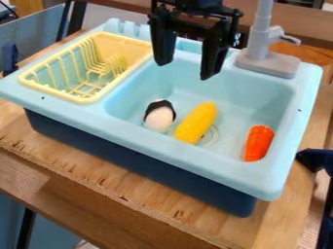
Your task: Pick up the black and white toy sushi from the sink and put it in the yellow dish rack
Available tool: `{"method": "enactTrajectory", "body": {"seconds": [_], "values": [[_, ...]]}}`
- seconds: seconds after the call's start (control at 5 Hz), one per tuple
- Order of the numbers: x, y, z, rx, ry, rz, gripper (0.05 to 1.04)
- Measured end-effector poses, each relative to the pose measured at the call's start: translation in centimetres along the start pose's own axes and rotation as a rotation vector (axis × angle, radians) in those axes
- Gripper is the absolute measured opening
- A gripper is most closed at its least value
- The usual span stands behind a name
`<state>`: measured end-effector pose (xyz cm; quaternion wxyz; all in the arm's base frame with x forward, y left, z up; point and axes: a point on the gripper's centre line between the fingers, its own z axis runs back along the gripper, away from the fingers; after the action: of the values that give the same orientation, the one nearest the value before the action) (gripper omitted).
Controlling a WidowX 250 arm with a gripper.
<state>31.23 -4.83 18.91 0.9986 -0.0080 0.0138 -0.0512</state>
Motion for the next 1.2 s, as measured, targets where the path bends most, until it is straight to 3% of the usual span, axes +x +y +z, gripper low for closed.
{"method": "enactTrajectory", "body": {"seconds": [0.2,0.4,0.6,0.8,1.0,1.2], "values": [[0.1,0.1,-1.0,0.004,0.024,0.004,1.000],[-0.4,1.5,-2.3,0.074,-0.052,0.081,1.000],[-0.8,3.3,-1.6,0.143,-0.132,0.146,1.000],[-1.0,3.7,-2.5,0.157,-0.132,0.173,1.000],[-0.7,4.9,-3.6,0.124,-0.148,0.231,1.000],[0.2,4.9,-5.6,0.092,-0.112,0.248,1.000]]}}
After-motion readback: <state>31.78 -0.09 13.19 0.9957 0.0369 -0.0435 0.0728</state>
